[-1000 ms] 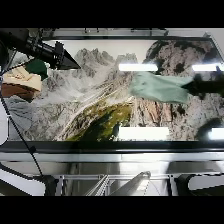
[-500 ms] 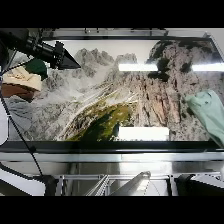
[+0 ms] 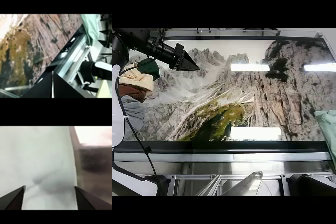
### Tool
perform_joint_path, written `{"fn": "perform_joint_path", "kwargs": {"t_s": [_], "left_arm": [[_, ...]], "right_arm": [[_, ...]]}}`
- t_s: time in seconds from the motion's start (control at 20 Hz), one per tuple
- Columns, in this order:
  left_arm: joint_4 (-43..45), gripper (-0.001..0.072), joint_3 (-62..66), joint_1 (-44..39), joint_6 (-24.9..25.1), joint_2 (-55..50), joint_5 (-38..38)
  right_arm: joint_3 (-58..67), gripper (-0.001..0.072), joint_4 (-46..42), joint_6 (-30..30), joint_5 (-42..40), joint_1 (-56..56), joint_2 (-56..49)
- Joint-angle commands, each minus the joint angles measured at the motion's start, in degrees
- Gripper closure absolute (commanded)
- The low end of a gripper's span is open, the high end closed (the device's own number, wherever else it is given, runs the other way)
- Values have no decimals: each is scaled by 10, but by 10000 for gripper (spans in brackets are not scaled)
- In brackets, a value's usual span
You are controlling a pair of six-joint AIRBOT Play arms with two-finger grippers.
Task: Fold the shirts.
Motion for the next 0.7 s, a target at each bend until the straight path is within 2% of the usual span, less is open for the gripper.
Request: {"fn": "perform_joint_path", "kwargs": {"t_s": [0.0, 0.1, 0.2, 0.25, 0.3, 0.35, 0.4, 0.45, 0.5, 0.65], "left_arm": [[0, 689, 0, 5, 5, 0, 5], [0, 690, 0, 14, 5, 0, 10], [-1, 690, 0, 21, 5, 0, 8], [-2, 690, 0, 21, 7, 0, 2], [-1, 690, 0, 22, 10, 0, -4], [-2, 690, 0, 23, 14, 0, -10], [-2, 690, 1, 23, 21, 1, -10], [0, 690, 0, 24, 21, 2, -5], [-1, 691, 0, 29, 20, 8, 3], [2, 693, 0, 43, 18, 46, 4]], "right_arm": [[0, 14, -2, -2, 42, -10, 7], [15, 19, 44, -32, 80, -6, 8], [36, 29, 138, -58, 117, 27, 8], [44, 171, 186, -58, 136, 63, 7], [50, 271, 236, -58, 144, 115, 7], [58, 272, 280, -59, 140, 175, 7], [71, 411, 325, -81, 128, 248, 7], [88, 645, 364, -111, 119, 320, 7], [108, 683, 399, -146, 105, 396, 7], [191, 684, 423, -223, 54, 623, 7]]}}
